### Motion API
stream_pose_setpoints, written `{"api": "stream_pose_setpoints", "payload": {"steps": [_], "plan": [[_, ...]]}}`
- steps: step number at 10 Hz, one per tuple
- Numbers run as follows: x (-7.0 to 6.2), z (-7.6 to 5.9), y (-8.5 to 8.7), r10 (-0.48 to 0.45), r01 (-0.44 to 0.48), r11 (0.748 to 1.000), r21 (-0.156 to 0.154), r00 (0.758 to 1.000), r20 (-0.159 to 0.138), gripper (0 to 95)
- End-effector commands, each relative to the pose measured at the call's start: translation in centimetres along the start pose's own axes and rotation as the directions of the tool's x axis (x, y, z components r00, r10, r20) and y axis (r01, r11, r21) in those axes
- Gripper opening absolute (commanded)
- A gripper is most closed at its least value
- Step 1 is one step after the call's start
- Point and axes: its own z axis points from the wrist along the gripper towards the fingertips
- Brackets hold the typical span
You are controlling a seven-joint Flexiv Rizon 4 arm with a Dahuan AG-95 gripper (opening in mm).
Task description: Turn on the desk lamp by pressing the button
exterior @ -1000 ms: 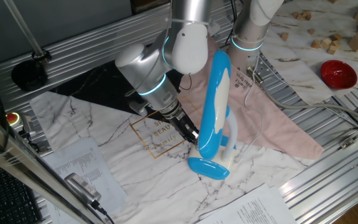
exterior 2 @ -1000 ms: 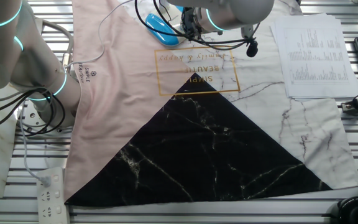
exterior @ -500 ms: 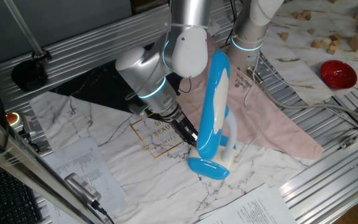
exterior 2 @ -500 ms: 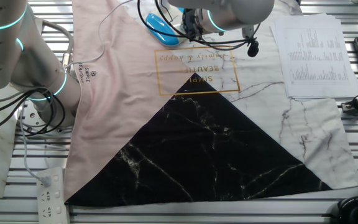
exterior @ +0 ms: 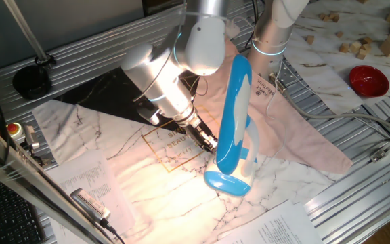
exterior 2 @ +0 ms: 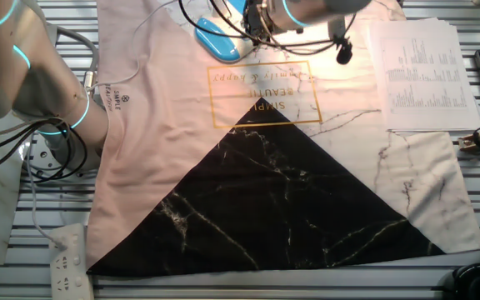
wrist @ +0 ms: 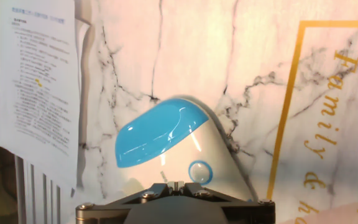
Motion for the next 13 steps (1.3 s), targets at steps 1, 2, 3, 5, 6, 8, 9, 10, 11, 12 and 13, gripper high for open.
{"api": "stream_pose_setpoints", "payload": {"steps": [1,2,3,5,6,8,9,10,11,12,13], "plan": [[-0.2,-0.9,0.8,0.002,0.003,0.984,0.180,1.000,-0.026,0.0],[-0.7,-1.7,1.7,0.014,-0.007,0.974,0.224,0.999,-0.030,0.0],[-1.6,-2.6,2.9,0.023,-0.013,0.957,0.291,0.999,-0.034,0.0],[-3.2,-4.3,4.4,0.016,0.000,0.910,0.414,0.999,-0.035,0.0],[-3.5,-4.6,4.6,0.009,0.007,0.899,0.438,0.999,-0.035,0.0],[-4.4,-6.0,5.8,-0.005,0.027,0.844,0.535,0.999,-0.043,0.0],[-4.4,-6.1,5.9,-0.002,0.027,0.822,0.569,0.999,-0.045,0.0],[-4.4,-6.1,5.9,-0.001,0.026,0.818,0.574,0.999,-0.043,0.0],[-4.4,-6.1,5.9,0.000,0.024,0.820,0.572,0.999,-0.041,0.0],[-4.4,-6.1,5.9,0.000,0.022,0.821,0.571,0.999,-0.039,0.0],[-4.4,-6.1,5.9,-0.004,0.027,0.822,0.569,0.999,-0.041,0.0]]}}
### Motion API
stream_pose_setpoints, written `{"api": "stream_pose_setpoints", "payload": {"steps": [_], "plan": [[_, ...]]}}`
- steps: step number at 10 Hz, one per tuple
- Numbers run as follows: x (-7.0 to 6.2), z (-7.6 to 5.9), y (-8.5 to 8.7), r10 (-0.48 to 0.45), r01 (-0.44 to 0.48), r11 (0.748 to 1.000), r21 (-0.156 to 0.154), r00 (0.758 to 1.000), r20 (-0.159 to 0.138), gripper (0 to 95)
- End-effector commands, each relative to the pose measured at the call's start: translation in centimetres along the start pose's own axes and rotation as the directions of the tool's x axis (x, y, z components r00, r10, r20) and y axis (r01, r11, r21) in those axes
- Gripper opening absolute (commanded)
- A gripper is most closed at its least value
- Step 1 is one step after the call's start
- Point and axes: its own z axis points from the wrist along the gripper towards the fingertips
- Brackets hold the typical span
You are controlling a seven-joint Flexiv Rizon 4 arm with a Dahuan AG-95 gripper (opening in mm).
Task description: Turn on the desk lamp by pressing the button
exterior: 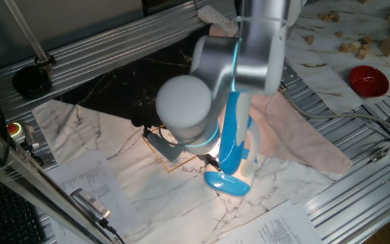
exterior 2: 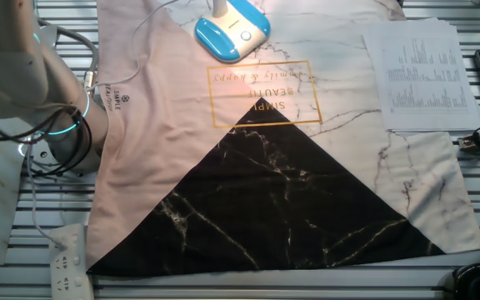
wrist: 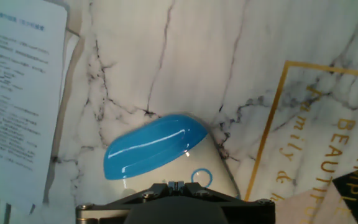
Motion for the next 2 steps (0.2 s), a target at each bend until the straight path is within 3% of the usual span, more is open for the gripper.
{"api": "stream_pose_setpoints", "payload": {"steps": [1,2], "plan": [[0.16,-0.19,0.00,-0.010,0.010,1.000,-0.001,1.000,0.004,0.0],[0.16,-0.20,0.00,-0.011,0.011,1.000,-0.002,1.000,0.004,0.0]]}}
